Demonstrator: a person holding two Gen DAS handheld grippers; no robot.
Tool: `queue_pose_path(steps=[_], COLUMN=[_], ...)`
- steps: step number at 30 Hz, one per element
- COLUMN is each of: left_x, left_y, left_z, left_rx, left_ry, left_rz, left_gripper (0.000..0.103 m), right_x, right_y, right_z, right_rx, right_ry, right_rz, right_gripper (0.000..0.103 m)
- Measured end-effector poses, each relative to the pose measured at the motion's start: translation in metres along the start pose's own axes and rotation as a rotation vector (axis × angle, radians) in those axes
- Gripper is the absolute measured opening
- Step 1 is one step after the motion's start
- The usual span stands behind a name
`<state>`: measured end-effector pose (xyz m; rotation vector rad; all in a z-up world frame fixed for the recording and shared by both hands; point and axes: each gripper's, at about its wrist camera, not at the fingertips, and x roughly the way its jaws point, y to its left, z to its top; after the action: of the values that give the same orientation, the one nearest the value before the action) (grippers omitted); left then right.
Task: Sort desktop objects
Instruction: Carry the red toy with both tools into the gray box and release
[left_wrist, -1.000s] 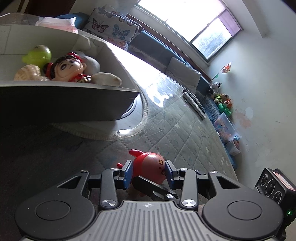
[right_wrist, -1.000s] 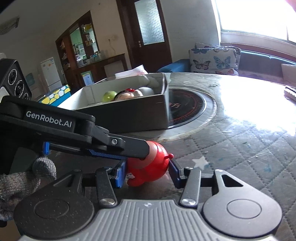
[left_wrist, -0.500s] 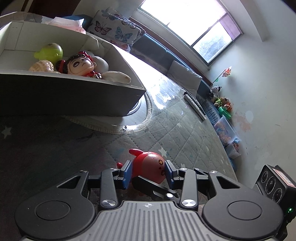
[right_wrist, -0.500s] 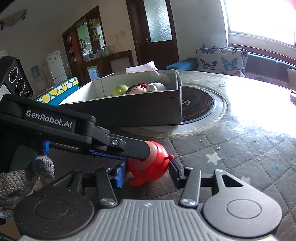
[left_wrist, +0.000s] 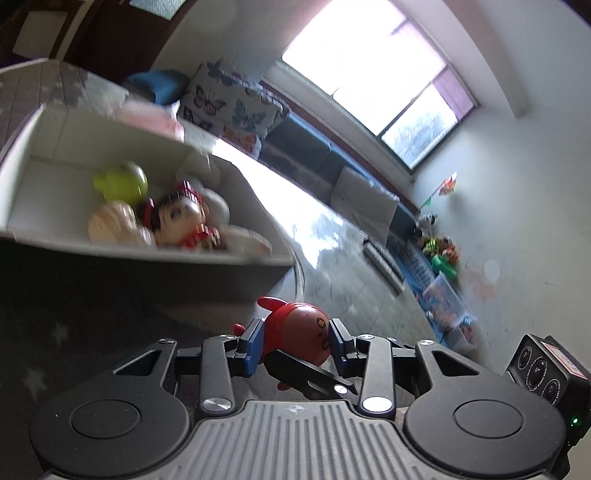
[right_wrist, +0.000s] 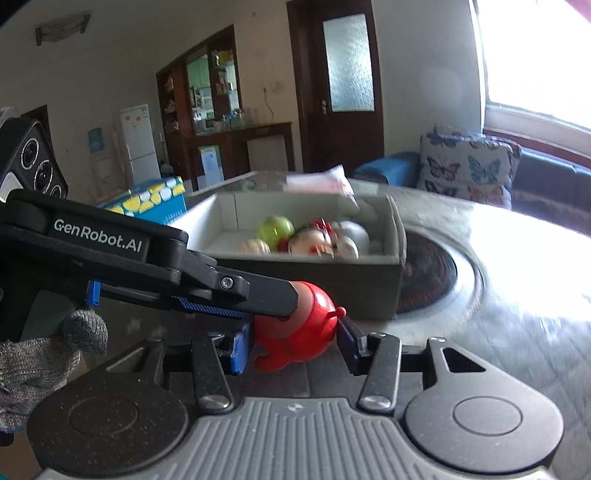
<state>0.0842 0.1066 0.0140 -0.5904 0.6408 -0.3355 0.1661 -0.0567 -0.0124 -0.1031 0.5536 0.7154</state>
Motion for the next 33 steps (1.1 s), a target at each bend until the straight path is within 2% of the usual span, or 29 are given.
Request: queue_pose_path(steps=[8, 17, 23, 33], left_x=[-0.008, 0.008, 0.024, 0.035], left_y=[0.018, 0.053, 0.074, 0.084], left_z=[0.041, 0.080, 0.088, 0.080], left_rx=[-0.014, -0.061, -0.098, -0.106], left_ry=[-0.083, -0.113, -0.082, -0.055], left_rz=[0.023, 0.072, 0.094, 0.100], left_gripper=[0.040, 0.040, 0.040, 0.041], right_x=[0.032, 0.087, 0.113, 0.123], right_y=[0.007, 0.001, -0.007, -0.005], right_z=[0.040, 0.075, 0.074, 0.065], right_rx=[-0.046, -0.031, -0.013, -0.014], right_ry=[-0.041, -0.014, 0.036, 0.058], right_rz=[0.031, 0.076, 0.094, 0.095], right_gripper=[0.049, 0.049, 0.049, 0.050])
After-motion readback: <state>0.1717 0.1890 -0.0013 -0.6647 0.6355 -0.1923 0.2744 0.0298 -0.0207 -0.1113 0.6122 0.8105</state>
